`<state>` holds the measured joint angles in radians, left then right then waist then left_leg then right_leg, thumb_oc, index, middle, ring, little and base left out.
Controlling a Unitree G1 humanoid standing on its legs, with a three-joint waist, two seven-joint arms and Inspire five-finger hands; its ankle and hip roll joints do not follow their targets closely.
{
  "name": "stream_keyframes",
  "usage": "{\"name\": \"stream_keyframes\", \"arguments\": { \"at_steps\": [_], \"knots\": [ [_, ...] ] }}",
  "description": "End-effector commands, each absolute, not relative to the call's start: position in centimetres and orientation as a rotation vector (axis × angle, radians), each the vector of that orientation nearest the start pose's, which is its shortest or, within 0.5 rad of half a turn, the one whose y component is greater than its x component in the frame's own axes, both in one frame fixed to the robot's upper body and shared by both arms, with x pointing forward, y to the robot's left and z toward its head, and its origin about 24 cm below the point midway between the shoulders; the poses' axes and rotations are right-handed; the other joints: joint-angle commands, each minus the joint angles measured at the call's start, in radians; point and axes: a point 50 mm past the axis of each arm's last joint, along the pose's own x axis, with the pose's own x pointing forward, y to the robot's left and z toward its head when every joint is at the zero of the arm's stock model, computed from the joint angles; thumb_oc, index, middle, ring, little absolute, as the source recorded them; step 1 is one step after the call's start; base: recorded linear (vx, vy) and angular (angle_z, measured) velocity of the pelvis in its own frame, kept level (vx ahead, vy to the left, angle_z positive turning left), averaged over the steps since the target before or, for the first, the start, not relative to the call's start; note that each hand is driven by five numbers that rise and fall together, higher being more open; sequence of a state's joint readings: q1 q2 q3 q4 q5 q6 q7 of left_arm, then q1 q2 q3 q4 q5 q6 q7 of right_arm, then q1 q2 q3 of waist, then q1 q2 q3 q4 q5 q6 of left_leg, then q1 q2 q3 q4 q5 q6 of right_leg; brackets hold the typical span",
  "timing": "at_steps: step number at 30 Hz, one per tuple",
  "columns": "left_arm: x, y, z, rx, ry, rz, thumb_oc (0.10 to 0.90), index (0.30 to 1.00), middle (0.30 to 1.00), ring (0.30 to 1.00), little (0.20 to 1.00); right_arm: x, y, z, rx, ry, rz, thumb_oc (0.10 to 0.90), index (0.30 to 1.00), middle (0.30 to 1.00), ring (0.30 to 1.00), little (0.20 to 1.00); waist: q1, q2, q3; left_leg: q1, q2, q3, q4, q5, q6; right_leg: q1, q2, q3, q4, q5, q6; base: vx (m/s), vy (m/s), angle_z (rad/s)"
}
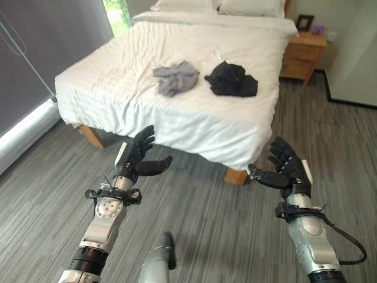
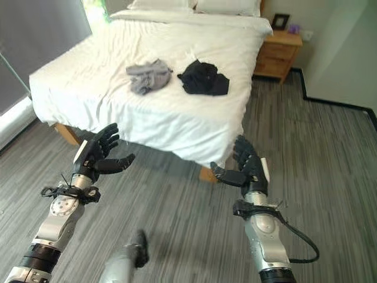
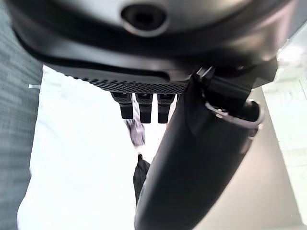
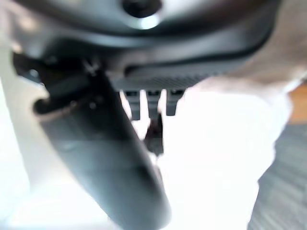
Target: Pick up bed clothes into laundry basket.
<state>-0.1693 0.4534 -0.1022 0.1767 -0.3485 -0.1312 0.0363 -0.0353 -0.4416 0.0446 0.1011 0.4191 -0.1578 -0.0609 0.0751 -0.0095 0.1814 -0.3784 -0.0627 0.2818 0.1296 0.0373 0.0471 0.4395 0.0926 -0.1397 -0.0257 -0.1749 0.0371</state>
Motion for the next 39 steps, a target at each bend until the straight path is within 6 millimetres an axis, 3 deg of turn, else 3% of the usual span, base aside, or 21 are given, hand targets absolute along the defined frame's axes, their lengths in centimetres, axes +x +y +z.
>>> {"name": "stream_keyframes", "arguments": {
  "at_steps": [1,2,3,5,6,7,8,9,10,11,12,13,14,15,16,18,20,25,30,33,39],
  "knots": [
    [29.5,22.6,16.7,0.217,-0.508,-0.016,0.8,0.9,0.9,0.9,0.9,27.7,-22.6,14.4,-0.088,-0.439,0.042,0.8,0.9,0.9,0.9,0.9,0.025,0.012,-0.048,0.175,0.09,-0.038,-0.079,0.161,-0.117,-0.095,-0.072,0.072,0.039,-0.052,0.005,0.6,-0.021,-0.52],
    [29.2,23.2,17.0,0.239,-0.52,0.006,0.8,0.9,0.9,0.9,0.9,28.1,-21.8,14.6,-0.084,-0.451,0.077,0.8,0.9,0.9,0.9,0.9,0.041,-0.007,-0.062,0.192,0.076,-0.048,-0.06,0.122,-0.088,-0.09,-0.093,0.074,0.082,-0.061,0.023,0.65,0.025,-0.67],
    [28.9,23.7,17.0,0.258,-0.518,0.023,0.8,0.9,0.9,0.9,0.9,28.5,-21.1,14.9,-0.086,-0.462,0.099,0.8,0.9,0.9,0.9,0.9,0.07,-0.027,-0.077,0.199,0.073,-0.038,-0.028,0.084,-0.062,-0.119,-0.115,0.074,0.2,-0.012,0.06,0.57,0.039,-0.75],
    [28.8,23.8,17.7,0.264,-0.537,0.024,0.8,0.9,0.9,0.9,0.9,28.5,-20.9,14.8,-0.114,-0.456,0.104,0.8,0.9,0.9,0.9,0.9,0.078,-0.045,-0.06,0.248,0.068,-0.026,-0.001,0.023,-0.017,-0.237,-0.149,0.087,0.523,0.217,0.189,0.42,0.059,-0.84],
    [29.1,23.7,18.3,0.242,-0.561,0.024,0.8,0.9,0.9,0.9,0.9,28.6,-20.8,15.3,-0.107,-0.476,0.109,0.8,0.9,0.9,0.9,0.9,0.055,-0.029,-0.033,0.286,0.077,-0.043,0.007,0.001,-0.003,-0.333,-0.15,0.094,0.688,0.299,0.217,0.34,0.086,-0.58],
    [29.1,23.6,18.3,0.231,-0.566,0.022,0.8,0.9,0.9,0.9,0.9,28.5,-20.8,15.3,-0.106,-0.48,0.11,0.8,0.9,0.9,0.9,0.9,0.038,-0.012,-0.022,0.311,0.09,-0.05,0.006,-0.014,0.001,-0.382,-0.155,0.092,0.729,0.306,0.21,0.31,0.098,-0.26],
    [29.2,23.4,18.5,0.229,-0.576,0.024,0.8,0.9,0.9,0.9,0.9,28.7,-20.9,15.4,-0.114,-0.478,0.098,0.8,0.9,0.9,0.9,0.9,0.018,0.01,-0.012,0.341,0.097,-0.076,-0.004,-0.024,0.008,-0.456,-0.141,0.092,0.803,0.265,0.188,0.36,0.074,0.29],
    [29.2,23.4,18.8,0.24,-0.585,0.025,0.8,0.9,0.9,0.9,0.9,28.5,-21.3,15.2,-0.133,-0.466,0.093,0.8,0.9,0.9,0.9,0.9,-0.002,0.01,-0.01,0.375,0.089,-0.096,-0.015,-0.036,0.007,-0.491,-0.176,0.095,0.781,0.222,0.172,0.24,0.035,0.44],
    [29.2,23.4,18.8,0.24,-0.585,0.025,0.8,0.9,0.9,0.9,0.9,28.5,-21.2,15.2,-0.133,-0.466,0.093,0.8,0.9,0.9,0.9,0.9,-0.004,0.011,-0.011,0.374,0.091,-0.098,-0.017,-0.032,0.006,-0.492,-0.175,0.092,0.779,0.225,0.17,0.56,-0.122,0.79],
    [29.0,23.3,20.5,0.236,-0.658,0.019,0.8,0.9,0.9,0.9,0.9,27.8,-23.1,16.2,-0.209,-0.476,0.074,0.8,0.9,0.9,0.9,0.9,-0.04,0.005,-0.018,0.439,0.075,-0.173,-0.061,-0.057,-0.022,-0.53,-0.222,0.137,0.507,0.132,0.122,0.42,-0.123,0.84],
    [29.1,23.3,20.5,0.234,-0.657,0.017,0.8,0.9,0.9,0.9,0.9,27.8,-23.1,16.2,-0.209,-0.475,0.073,0.8,0.9,0.9,0.9,0.9,-0.045,0.008,-0.018,0.442,0.076,-0.18,-0.063,-0.058,-0.023,-0.518,-0.222,0.128,0.493,0.133,0.122,0.57,-0.179,1.1],
    [29.2,23.3,20.8,0.217,-0.671,0.023,0.8,0.9,0.9,0.9,0.9,27.8,-23.9,16.8,-0.233,-0.487,0.05,0.8,0.9,0.9,0.9,0.9,-0.053,-0.006,-0.024,0.452,0.064,-0.204,-0.063,-0.076,-0.033,-0.502,-0.229,0.147,0.344,0.12,0.119,0.16,-0.057,1.26],
    [29.2,23.3,20.8,0.217,-0.671,0.023,0.8,0.9,0.9,0.9,0.9,27.8,-23.9,16.8,-0.233,-0.487,0.05,0.8,0.9,0.9,0.9,0.9,-0.056,-0.005,-0.022,0.455,0.065,-0.208,-0.062,-0.077,-0.033,-0.496,-0.229,0.143,0.338,0.122,0.119,0.3,-0.163,1.42],
    [29.1,23.7,23.1,0.222,-0.75,0.042,0.8,0.9,0.9,0.9,0.9,27.6,-27.0,18.8,-0.388,-0.498,-0.055,0.8,0.9,0.9,0.9,0.9,-0.073,-0.037,-0.024,0.452,0.051,-0.243,-0.044,-0.107,-0.048,-0.434,-0.212,0.217,0.156,0.113,0.121,0.28,-0.179,1.72],
    [28.5,24.1,21.4,0.161,-0.702,0.039,0.8,0.9,0.9,0.9,0.9,26.4,-26.6,18.5,-0.381,-0.475,0.033,0.8,0.9,0.9,0.9,0.9,-0.05,-0.044,-0.051,0.462,0.051,-0.256,-0.071,-0.103,-0.044,-0.414,-0.213,0.185,0.141,0.123,0.118,0.28,-0.18,1.51],
    [28.5,24.1,21.3,0.16,-0.7,0.039,0.8,0.9,0.9,0.9,0.9,26.4,-26.6,18.5,-0.382,-0.473,0.034,0.8,0.9,0.9,0.9,0.9,-0.053,-0.042,-0.054,0.462,0.051,-0.258,-0.074,-0.102,-0.045,-0.411,-0.213,0.182,0.136,0.125,0.118,0.1,-0.06,1.0],
    [28.3,23.1,20.1,0.133,-0.673,-0.026,0.8,0.9,0.9,0.9,0.9,27.7,-27.4,21.0,-0.47,-0.498,0.05,0.8,0.9,0.9,0.9,0.9,-0.036,-0.048,-0.078,0.447,0.053,-0.286,-0.094,-0.089,-0.054,-0.386,-0.205,0.152,0.087,0.132,0.107,0.18,-0.127,0.23],
    [27.3,23.0,21.2,0.177,-0.672,-0.162,0.8,0.9,0.9,0.9,0.9,30.4,-28.6,24.4,-0.826,-0.364,0.088,0.8,0.9,0.9,0.9,0.9,-0.01,-0.06,-0.082,0.436,0.071,-0.329,-0.124,-0.079,-0.076,-0.371,-0.187,0.135,0.052,0.129,0.093,0.1,-0.08,0.47],
    [27.8,23.1,24.4,0.378,-0.675,-0.256,0.8,0.9,0.9,0.9,0.9,33.6,-28.4,25.3,-1.032,-0.228,0.092,0.8,0.9,0.9,0.9,0.9,0.004,-0.051,-0.082,0.44,0.073,-0.35,-0.152,-0.062,-0.086,-0.362,-0.176,0.116,0.039,0.124,0.091,0.04,-0.004,-0.01],
    [28.1,22.7,25.2,0.412,-0.681,-0.281,0.8,0.9,0.9,0.9,0.9,34.4,-28.4,25.5,-0.991,-0.205,0.083,0.8,0.9,0.9,0.9,0.9,0.007,-0.049,-0.08,0.444,0.074,-0.358,-0.16,-0.057,-0.091,-0.354,-0.176,0.106,0.031,0.125,0.09,0.04,0.001,0.28],
    [28.0,23.2,25.5,0.417,-0.659,-0.276,0.8,0.9,0.9,0.9,0.9,34.6,-28.0,27.4,-1.146,-0.19,0.086,0.8,0.9,0.9,0.9,0.9,0.01,-0.05,-0.068,0.438,0.078,-0.363,-0.164,-0.053,-0.096,-0.358,-0.172,0.1,0.024,0.126,0.087,0.01,-0.002,0.03]
  ]
}}
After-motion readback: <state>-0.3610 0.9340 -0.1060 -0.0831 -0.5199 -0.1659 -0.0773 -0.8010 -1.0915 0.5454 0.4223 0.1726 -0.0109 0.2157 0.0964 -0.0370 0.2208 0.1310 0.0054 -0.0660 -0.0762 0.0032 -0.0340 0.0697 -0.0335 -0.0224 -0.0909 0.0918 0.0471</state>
